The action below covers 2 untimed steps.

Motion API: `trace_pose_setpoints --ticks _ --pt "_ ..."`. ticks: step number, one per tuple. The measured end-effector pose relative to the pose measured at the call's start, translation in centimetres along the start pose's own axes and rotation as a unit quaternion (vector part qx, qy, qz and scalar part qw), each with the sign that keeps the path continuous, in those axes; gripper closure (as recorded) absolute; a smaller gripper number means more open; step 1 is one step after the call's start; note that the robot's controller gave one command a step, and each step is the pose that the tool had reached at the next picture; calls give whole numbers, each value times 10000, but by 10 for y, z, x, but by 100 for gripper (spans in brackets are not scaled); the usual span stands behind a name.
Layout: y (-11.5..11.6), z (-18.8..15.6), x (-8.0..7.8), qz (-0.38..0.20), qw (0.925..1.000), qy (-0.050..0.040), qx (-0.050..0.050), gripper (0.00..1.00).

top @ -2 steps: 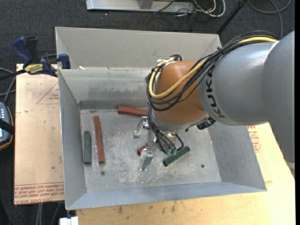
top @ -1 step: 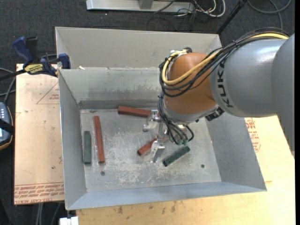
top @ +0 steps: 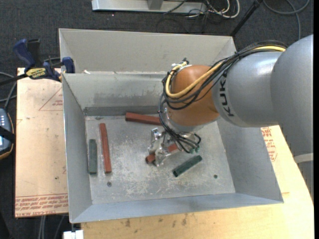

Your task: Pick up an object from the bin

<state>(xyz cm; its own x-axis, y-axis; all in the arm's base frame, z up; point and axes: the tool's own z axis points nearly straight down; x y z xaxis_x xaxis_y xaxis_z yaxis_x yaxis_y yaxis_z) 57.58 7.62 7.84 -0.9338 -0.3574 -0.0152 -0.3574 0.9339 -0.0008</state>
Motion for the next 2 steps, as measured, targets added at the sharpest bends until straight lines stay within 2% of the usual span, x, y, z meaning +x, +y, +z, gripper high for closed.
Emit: trace_pose_setpoints --ticks 1,2 --pt "0 0 0 0 10000 0 -1 100" --pt "-49 -186 3 -172 9998 28 10 100"
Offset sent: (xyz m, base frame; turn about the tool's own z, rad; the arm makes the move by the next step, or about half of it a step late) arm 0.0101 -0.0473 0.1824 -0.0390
